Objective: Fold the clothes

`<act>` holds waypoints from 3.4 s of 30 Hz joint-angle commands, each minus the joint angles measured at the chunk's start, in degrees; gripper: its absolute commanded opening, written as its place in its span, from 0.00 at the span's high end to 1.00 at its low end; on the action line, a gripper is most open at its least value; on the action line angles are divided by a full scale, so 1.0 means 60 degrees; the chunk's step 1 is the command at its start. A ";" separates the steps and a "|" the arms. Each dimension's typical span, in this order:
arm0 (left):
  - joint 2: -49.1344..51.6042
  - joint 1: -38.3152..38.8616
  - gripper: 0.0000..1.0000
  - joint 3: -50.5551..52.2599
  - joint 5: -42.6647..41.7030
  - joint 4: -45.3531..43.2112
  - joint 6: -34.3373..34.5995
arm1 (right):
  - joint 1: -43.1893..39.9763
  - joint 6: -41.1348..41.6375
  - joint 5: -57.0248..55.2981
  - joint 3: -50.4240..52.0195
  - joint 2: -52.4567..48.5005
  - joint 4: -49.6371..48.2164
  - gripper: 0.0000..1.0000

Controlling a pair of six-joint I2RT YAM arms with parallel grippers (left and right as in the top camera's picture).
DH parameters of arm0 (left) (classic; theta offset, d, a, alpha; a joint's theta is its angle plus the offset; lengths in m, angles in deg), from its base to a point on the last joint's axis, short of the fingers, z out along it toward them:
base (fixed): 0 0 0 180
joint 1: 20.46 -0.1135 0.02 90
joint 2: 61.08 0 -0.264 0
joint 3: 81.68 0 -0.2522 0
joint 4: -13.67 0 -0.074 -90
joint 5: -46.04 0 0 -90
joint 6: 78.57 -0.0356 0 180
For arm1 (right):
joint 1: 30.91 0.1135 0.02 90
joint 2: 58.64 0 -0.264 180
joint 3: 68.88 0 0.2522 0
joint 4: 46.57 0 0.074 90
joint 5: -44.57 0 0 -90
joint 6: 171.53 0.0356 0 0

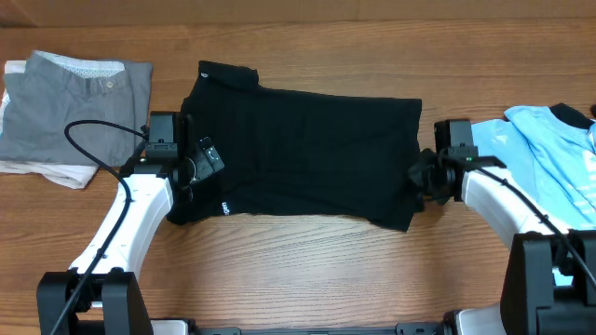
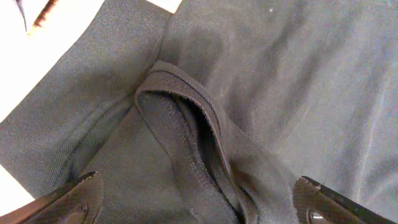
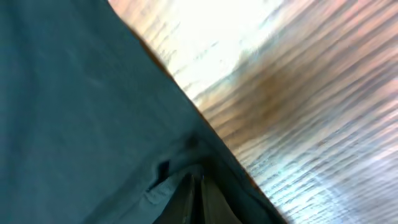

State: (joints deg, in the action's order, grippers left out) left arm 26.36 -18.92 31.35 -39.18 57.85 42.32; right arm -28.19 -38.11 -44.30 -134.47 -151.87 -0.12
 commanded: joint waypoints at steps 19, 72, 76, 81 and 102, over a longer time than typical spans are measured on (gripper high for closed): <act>0.0051 0.0058 0.05 -0.0215 0.0091 -0.0430 -0.0255 | 0.0040 -0.0066 -0.0455 -0.0922 -0.0084 -0.0914 0.96; 0.3162 0.0692 0.33 -0.2568 -0.3286 0.2685 0.0852 | 0.0412 -0.1315 0.0867 -0.2605 0.0521 0.1934 0.13; 0.3126 0.0688 0.36 -0.2736 -0.3271 0.2699 0.0849 | 0.0412 -0.1315 0.0823 -0.2605 0.0517 0.1934 0.13; 0.3126 0.0685 0.52 -0.2991 -0.3195 0.2579 0.0805 | 0.0412 -0.1315 0.0823 -0.2605 0.0517 0.1938 0.13; 0.3300 0.0776 0.47 -0.3053 -0.1789 0.0117 0.0302 | 0.0412 -0.1333 0.0816 -0.2605 0.0517 0.1938 0.13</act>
State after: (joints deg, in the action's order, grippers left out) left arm 45.05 -14.55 14.37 -52.01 59.64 46.28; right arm -25.83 -45.54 -38.42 -149.32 -149.16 11.79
